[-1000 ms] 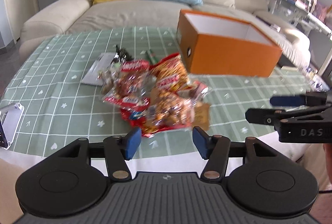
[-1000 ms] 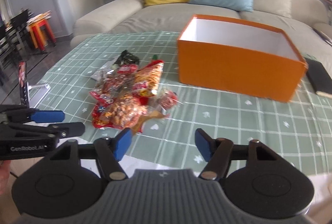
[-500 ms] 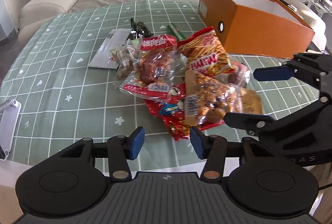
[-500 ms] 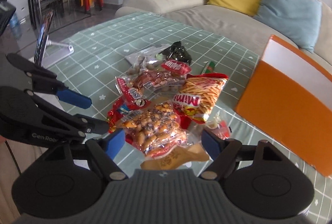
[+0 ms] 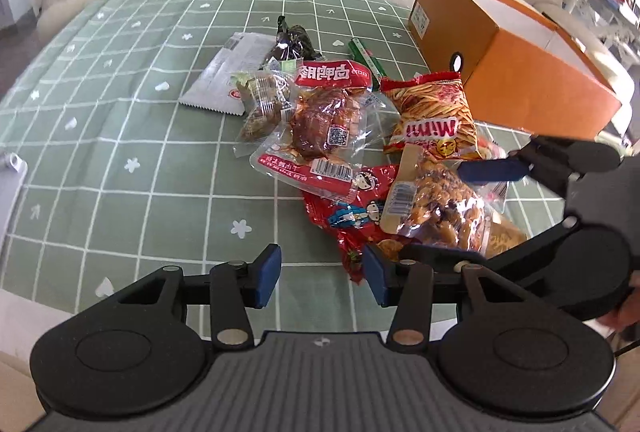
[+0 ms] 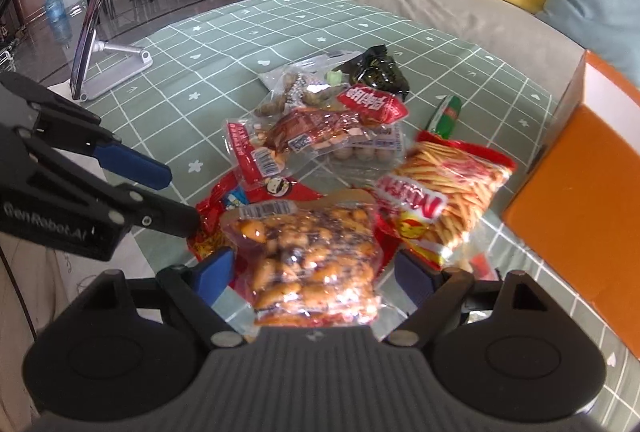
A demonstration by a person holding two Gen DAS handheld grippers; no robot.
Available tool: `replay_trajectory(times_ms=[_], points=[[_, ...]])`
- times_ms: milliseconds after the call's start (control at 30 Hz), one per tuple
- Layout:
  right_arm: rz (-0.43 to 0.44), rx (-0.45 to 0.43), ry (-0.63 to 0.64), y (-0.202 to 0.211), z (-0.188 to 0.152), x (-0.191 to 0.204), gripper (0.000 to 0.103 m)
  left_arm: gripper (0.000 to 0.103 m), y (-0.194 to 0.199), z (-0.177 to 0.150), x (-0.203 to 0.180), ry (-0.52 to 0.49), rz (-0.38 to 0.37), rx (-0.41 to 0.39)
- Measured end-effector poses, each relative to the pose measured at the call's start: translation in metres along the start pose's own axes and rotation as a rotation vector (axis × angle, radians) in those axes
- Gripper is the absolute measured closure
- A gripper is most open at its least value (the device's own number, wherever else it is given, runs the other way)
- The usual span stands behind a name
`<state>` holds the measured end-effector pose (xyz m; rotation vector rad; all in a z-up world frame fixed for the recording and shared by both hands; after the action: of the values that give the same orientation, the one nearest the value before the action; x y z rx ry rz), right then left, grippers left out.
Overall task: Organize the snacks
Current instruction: 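Grasp the clear peanut pack with the right tool while the left tool reaches the red spicy bag, then grasp the red spicy snack bag with the left tool while the right tool lifts the peanut pack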
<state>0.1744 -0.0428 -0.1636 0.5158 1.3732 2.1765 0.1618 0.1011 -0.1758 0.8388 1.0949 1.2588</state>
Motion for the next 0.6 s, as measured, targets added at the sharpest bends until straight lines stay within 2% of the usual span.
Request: replay_trajectory(times_ms=[67,200,267,433,567,600], points=[[0.026,0.009,-0.024,-0.004,0.0,0.0,0.02,0.046,-0.001,0.002,-0.002,-0.003,-0.013,0.001],[0.074,0.01,-0.095,-0.003,-0.003,-0.004,0.032,0.04,-0.001,0.006,-0.008,-0.028,-0.025,-0.004],[0.079,0.014,-0.115,0.0,-0.008,-0.006,0.034,0.036,-0.002,0.006,-0.012,-0.047,-0.031,0.004],[0.03,0.02,-0.17,0.011,-0.022,-0.013,0.034,0.025,-0.01,0.005,-0.019,-0.058,-0.031,0.029],[-0.023,0.037,-0.221,0.019,-0.038,-0.021,0.034,0.022,-0.018,0.006,-0.022,-0.008,-0.051,0.046],[-0.039,0.044,-0.227,0.02,-0.043,-0.023,0.034,0.018,-0.018,0.007,-0.024,0.002,-0.052,0.041]])
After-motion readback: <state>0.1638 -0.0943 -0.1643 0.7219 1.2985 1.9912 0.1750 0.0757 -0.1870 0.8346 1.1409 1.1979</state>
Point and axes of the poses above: each gripper's, at about its wrist camera, not at the fingertips, and y roughly against the way its jaws point, x to its left, z to its top, the point moved 10 cm from there along -y, roughly the way its jaws point, and after that the axes turned 14 degrees about x, right-handed, at the moved point
